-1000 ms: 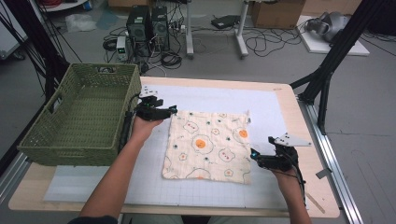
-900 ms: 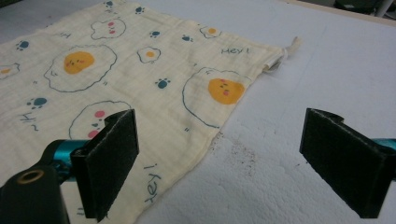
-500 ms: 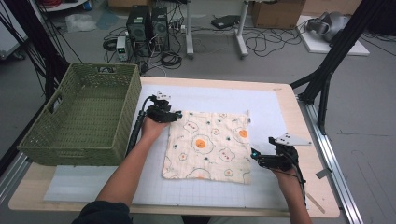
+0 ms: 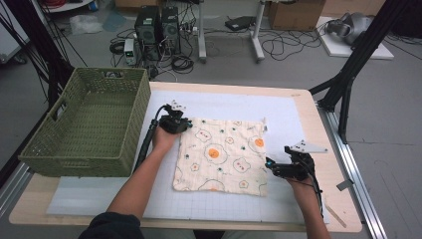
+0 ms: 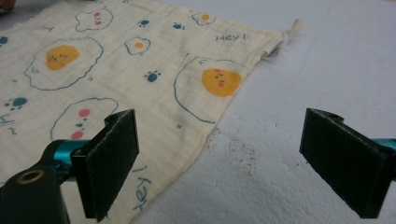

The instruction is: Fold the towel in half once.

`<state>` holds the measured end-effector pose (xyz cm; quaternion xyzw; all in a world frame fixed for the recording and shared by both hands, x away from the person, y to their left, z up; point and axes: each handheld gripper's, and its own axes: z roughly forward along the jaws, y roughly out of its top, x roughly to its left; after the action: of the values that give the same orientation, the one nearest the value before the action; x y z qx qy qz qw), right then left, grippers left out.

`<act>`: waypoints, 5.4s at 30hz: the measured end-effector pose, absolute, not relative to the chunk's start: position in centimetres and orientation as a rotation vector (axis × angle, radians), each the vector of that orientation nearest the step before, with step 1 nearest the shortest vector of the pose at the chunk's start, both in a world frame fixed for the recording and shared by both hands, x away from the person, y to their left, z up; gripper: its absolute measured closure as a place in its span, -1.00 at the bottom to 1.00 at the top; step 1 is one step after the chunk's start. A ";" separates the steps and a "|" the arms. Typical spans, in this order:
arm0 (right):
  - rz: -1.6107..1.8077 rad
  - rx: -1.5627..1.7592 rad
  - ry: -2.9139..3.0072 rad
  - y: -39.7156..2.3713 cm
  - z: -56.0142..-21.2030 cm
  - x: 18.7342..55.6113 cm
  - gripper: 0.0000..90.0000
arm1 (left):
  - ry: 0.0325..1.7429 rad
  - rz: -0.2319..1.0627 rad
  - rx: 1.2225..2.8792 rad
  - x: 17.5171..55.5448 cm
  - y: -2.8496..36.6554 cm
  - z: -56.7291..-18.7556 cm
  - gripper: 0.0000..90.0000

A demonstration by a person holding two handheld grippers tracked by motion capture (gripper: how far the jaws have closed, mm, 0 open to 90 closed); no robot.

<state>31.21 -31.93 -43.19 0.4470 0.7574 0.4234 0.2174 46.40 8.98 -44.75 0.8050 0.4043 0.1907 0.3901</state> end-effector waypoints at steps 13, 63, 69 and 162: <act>1.094 1.291 2.126 -30.9 -42.0 37.7 -0.75 | 1.084 0.460 1.977 46.1 10.8 -43.6 0.92; 1.058 1.108 2.198 -26.6 -41.3 40.9 0.87 | 0.952 0.471 1.842 41.2 11.9 -41.0 0.92; 1.074 1.060 2.200 -26.9 -40.7 39.0 0.86 | 0.901 0.463 1.838 39.6 12.0 -40.4 0.92; 1.072 0.983 2.175 -33.2 -42.1 26.0 0.27 | 0.938 0.311 1.913 31.9 13.6 -44.3 0.96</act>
<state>26.02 -33.24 -42.07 0.3630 0.8027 0.3957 0.2596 31.89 13.60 -44.32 0.7822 0.3834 0.1271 0.4744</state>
